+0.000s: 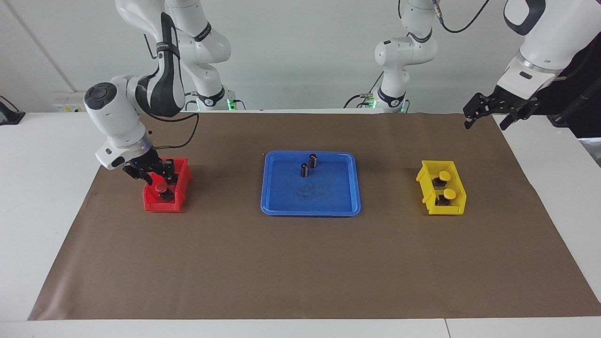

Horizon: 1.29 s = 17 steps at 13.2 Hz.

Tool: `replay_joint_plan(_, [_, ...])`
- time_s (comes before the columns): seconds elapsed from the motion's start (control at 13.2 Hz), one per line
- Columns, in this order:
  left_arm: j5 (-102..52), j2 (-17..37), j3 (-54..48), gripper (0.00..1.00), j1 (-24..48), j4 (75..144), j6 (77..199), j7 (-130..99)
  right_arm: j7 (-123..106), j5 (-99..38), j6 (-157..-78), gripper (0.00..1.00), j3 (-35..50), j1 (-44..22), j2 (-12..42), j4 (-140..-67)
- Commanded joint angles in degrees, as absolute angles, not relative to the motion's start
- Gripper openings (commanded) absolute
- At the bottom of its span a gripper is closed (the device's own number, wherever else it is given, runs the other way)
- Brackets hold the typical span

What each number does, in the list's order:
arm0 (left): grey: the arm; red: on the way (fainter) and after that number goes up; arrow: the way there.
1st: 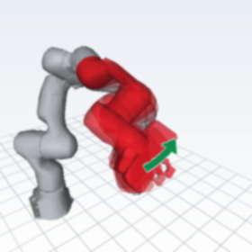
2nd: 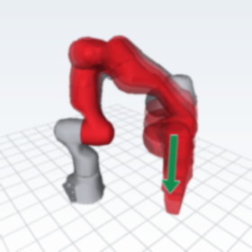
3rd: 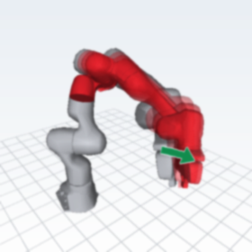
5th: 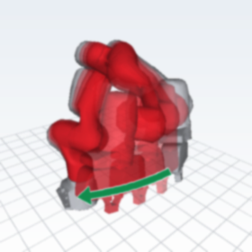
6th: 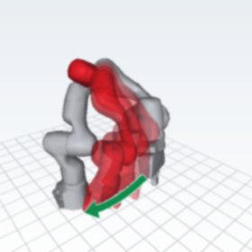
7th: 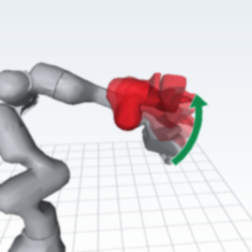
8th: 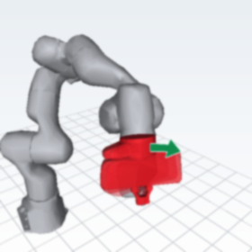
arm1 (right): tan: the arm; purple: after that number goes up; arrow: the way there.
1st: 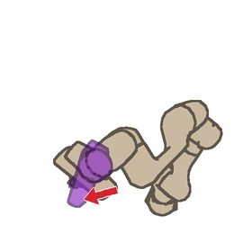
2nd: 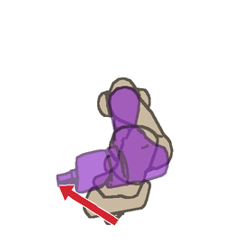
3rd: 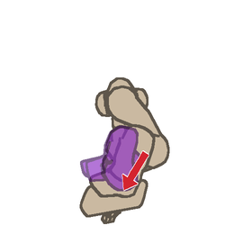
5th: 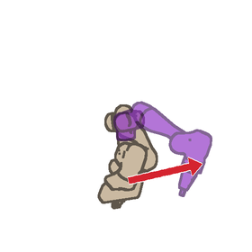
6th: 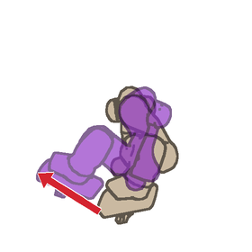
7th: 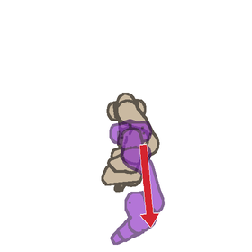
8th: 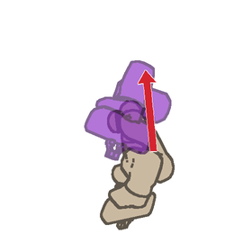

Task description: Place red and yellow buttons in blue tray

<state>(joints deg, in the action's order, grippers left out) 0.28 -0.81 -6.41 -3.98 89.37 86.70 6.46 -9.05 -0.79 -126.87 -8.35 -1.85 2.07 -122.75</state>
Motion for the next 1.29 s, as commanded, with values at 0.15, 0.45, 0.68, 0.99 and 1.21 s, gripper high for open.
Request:
replay_joint_plan(0.15, [1.8, -2.1, -6.2, 1.0, -3.9, 90.6, 86.8, 6.9, -12.0, -1.8, -130.8, 0.59, -8.0, -0.7, 1.9, -125.0])
replay_joint_plan(0.45, [1.8, -2.1, -6.2, 1.0, -3.9, 90.6, 86.5, 6.9, -12.2, -1.8, -131.8, 0.59, -8.0, -0.4, 3.3, -125.2])
replay_joint_plan(0.68, [1.8, -2.1, -6.2, 1.0, -3.9, 90.7, 86.3, 6.9, -12.1, -1.9, -132.0, 0.58, -8.0, -0.9, 3.3, -125.2])
replay_joint_plan(0.99, [1.8, -2.1, -5.8, 1.0, -4.0, 90.7, 86.2, 6.9, -12.3, -1.9, -135.1, 0.57, -8.0, -0.7, 2.9, -128.1])
replay_joint_plan(1.21, [1.8, -2.1, -5.9, 1.0, -3.5, 90.7, 86.2, 6.8, -12.7, -1.9, -135.4, 0.52, -8.0, -0.7, 4.9, -127.5])
